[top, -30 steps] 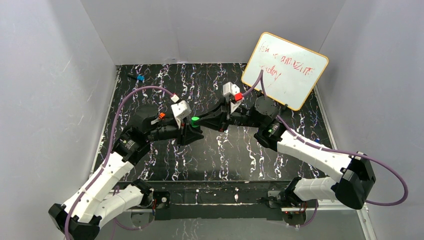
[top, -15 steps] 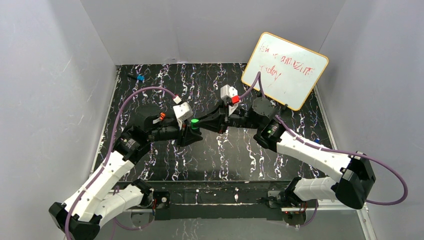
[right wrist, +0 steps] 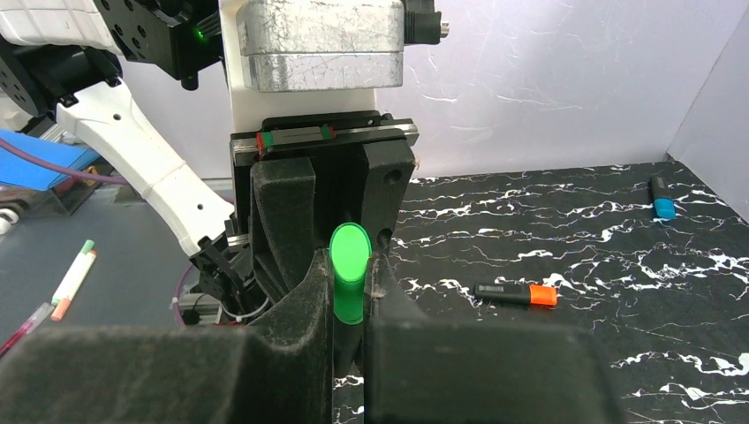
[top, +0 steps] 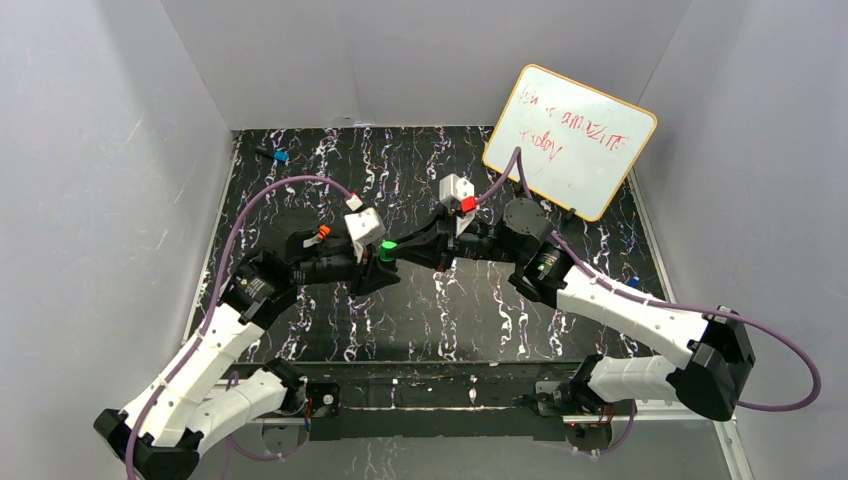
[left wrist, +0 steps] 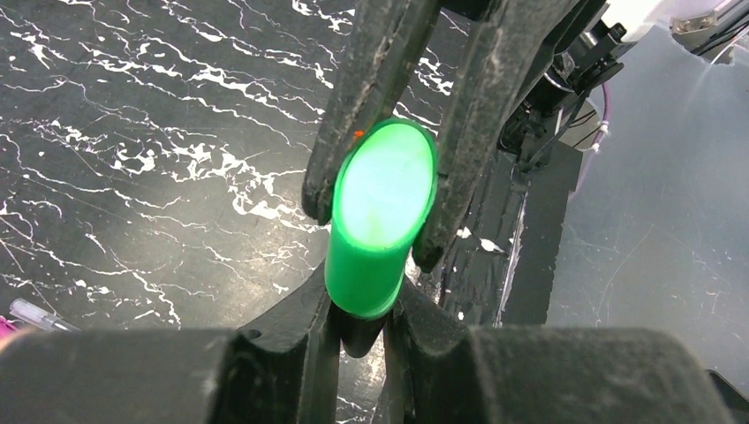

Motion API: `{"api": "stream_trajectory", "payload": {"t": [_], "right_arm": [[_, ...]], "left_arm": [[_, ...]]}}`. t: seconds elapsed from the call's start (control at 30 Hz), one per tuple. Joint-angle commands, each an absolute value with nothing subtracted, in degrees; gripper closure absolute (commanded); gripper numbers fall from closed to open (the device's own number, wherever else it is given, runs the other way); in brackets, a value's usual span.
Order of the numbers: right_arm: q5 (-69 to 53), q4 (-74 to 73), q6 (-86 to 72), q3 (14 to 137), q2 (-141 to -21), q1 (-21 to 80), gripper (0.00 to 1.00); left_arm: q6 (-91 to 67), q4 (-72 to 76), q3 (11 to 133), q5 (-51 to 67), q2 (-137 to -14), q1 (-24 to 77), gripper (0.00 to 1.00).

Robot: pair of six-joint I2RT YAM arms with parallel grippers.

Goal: Insert the pens into the pen caps
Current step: Press the pen cap onto the pen.

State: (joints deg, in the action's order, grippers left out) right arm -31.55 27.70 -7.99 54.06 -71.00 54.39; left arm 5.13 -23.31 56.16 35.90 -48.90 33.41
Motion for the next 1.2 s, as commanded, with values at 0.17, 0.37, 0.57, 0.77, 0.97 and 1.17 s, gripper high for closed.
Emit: {"api": "stream_trajectory", "payload": {"t": [0.17,0.37,0.57,0.77,0.97,1.17], "right_arm": [[-44.2,-10.4,-6.6,45.5,-75.9,57.7,0.99],[-44.2,-11.3,-6.1,45.7,-76.0,57.7,0.99],[-46.8,-11.0,-4.8,44.8,-75.3,57.7,0.99],[-48.3,-11.6,-2.9,45.2,-75.1,57.7,0.99],[-49.7,-14.3,-0.8,46.6,-77.4,58.6,0.99],[-50.1,-15.7,-0.1,47.6,-78.5,59.1,0.99]], "left_arm": [[4.7,-1.5,69.3,31.4,-42.8,31.5,1.00],[5.4,-2.6,70.0,31.7,-43.0,31.5,1.00],[6.2,-5.4,72.1,34.7,-43.5,31.5,1.00],[6.1,-6.4,73.6,37.1,-44.5,31.5,1.00],[5.9,-7.9,75.3,40.9,-46.1,31.5,1.00],[6.1,-9.1,76.0,43.0,-46.7,31.5,1.00]]}}
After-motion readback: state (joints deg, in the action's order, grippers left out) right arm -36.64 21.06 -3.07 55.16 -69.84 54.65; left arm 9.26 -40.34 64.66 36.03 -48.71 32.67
